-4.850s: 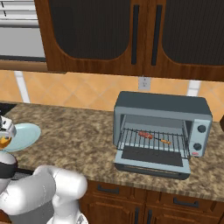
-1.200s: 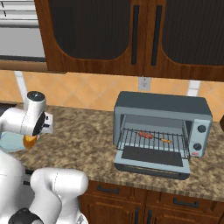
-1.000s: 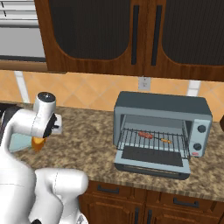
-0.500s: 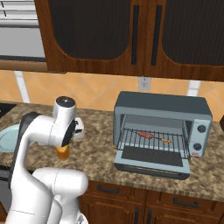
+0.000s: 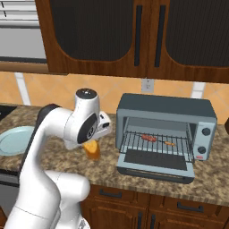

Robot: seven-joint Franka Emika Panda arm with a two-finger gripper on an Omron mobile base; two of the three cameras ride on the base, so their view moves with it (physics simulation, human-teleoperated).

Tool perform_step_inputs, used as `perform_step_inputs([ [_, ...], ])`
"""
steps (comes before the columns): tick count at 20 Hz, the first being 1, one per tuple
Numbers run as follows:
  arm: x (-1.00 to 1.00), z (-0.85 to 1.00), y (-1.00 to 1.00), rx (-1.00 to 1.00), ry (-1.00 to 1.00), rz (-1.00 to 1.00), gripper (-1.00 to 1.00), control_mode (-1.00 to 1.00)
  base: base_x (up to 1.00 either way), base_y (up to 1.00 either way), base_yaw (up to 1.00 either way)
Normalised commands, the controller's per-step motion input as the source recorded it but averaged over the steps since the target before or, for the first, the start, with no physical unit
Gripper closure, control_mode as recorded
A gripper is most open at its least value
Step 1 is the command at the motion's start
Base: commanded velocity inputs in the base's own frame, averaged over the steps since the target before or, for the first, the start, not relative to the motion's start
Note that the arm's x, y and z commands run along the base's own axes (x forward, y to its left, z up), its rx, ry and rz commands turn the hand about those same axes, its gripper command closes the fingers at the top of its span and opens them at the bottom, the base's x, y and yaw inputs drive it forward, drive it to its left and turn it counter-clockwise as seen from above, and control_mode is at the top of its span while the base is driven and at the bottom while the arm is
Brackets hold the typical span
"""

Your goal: Pick up the kebab skewer and baguette bread, and place them inside the toaster oven. Close the toaster oven door and start by setting the timer.

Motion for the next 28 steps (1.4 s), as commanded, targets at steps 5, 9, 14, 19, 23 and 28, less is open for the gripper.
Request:
perform_step_inputs([
  [5,0.14,0.00,-0.94,-0.22,-0.04,0.00,1.00,-1.00,0.00,0.00,0.00],
  [9,0.33,0.00,-0.66,-0.11,-0.06,0.00,1.00,-1.00,0.00,0.00,0.00],
  [14,0.41,-0.01,-0.28,-0.01,-0.08,0.03,1.00,-1.00,0.00,0.00,0.00],
  [19,0.04,-0.07,-0.09,-0.02,-0.09,0.07,1.00,-1.00,0.00,0.00,0.00],
  [23,0.27,-0.07,-0.31,-0.05,-0.01,0.06,1.00,-1.00,0.00,0.00,0.00],
  [28,0.16,-0.10,-0.24,-0.07,0.00,0.05,1.00,-1.00,0.00,0.00,0.00],
])
